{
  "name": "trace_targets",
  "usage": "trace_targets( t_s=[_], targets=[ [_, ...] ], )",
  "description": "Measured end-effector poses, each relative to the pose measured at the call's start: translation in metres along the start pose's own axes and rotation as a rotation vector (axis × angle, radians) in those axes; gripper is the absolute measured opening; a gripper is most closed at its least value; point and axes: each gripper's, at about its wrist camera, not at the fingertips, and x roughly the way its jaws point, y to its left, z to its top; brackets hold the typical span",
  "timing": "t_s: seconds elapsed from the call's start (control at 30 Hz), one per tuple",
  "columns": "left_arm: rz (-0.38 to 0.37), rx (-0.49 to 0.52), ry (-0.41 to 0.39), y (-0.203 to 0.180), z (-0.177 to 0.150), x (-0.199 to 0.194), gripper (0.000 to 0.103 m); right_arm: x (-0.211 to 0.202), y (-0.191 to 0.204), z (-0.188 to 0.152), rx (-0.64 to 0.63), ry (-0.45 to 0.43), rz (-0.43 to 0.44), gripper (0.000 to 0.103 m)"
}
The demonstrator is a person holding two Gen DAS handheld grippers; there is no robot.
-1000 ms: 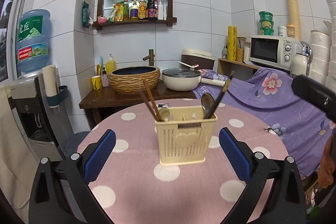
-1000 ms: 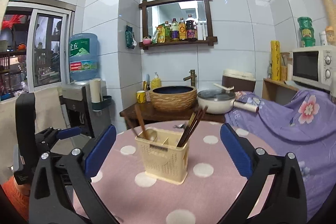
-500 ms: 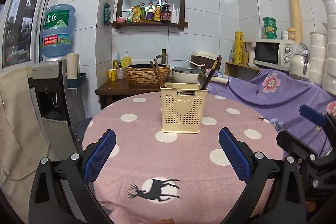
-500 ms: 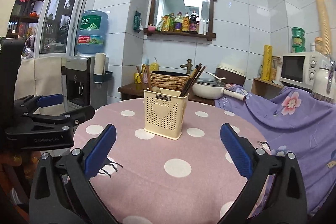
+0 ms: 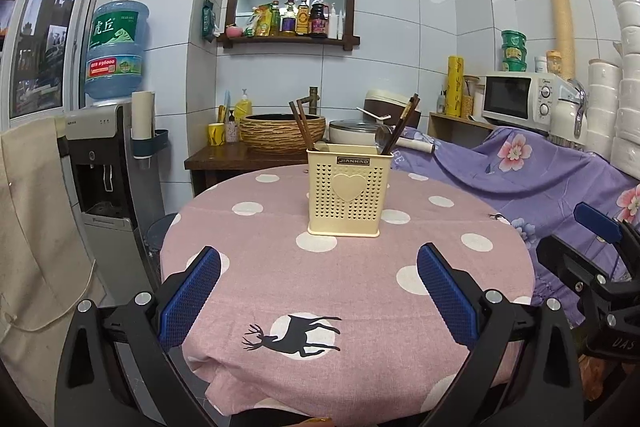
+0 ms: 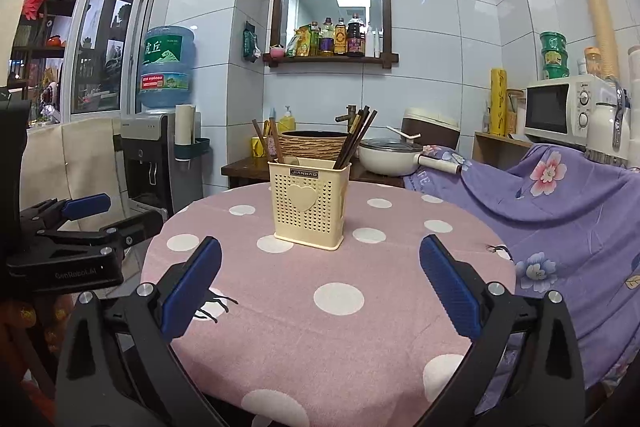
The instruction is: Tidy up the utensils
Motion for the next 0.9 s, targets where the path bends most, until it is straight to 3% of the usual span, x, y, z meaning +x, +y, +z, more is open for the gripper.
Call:
trace_targets(
  t_s=[0.9],
  targets=[
    [0.032,-0.013,0.014,0.0087,-0.0018,0.0063,0.097,0.0082,-0.0048,-0.006,0.039,0.019,0.015,0.097]
  ],
)
